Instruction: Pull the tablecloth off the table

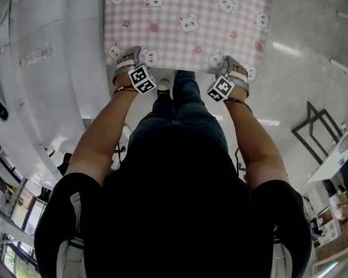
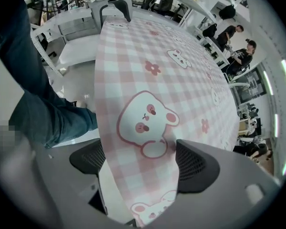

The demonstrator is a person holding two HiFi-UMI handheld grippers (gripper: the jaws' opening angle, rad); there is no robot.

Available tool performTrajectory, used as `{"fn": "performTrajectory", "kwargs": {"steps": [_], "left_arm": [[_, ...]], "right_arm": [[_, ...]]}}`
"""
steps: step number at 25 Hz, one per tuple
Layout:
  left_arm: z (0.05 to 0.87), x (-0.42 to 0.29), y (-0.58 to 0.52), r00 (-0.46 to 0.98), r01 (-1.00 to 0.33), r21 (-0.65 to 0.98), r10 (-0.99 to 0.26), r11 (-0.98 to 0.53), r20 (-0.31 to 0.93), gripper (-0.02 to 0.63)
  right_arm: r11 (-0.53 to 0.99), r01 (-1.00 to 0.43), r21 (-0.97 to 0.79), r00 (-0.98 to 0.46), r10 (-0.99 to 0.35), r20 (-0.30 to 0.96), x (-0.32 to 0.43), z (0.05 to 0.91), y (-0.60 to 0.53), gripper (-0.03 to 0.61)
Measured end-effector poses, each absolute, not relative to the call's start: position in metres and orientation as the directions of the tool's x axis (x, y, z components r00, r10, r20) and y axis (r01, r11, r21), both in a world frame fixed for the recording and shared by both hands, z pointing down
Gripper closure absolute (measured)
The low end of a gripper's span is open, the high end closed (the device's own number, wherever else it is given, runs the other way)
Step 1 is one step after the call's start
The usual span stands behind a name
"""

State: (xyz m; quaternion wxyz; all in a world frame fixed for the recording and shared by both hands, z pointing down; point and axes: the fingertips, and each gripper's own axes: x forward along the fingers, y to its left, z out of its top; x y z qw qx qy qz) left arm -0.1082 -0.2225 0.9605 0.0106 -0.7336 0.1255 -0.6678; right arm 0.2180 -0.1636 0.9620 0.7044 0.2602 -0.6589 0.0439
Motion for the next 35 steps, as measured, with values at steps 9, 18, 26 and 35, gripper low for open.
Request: {"fn": "performTrajectory", "kwargs": {"steps": [9,18,26,35], "left_arm": [[0.956,-0.107,-0.229,0.091,-0.125,-0.157,-0.169,-0.980,0.981,0.181],[0.934,-0.100,-0.240,0.133,-0.103,-0.100,-0.113,-0.990,0.985,0.273],[0.920,-0.093,-0.239,0.140,-0.033,-0.038,-0.042,-0.999,0.989,0.493],[0.908,-0.092,-0.237,0.148,-0.049,0.023,0.015,-0.999,0.989,0.607]], "right_arm": [[0.872,-0.379,0.311,0.120,-0.287,0.951,0.215,0.954,-0.160,0.203],[0.894,-0.325,0.308,0.108,-0.288,0.951,0.209,0.940,-0.159,0.401],[0.876,-0.383,0.294,0.097,-0.278,0.956,0.208,0.925,-0.169,0.537],[0.882,-0.394,0.257,0.086,-0.243,0.966,0.210,0.910,-0.181,0.546]]}}
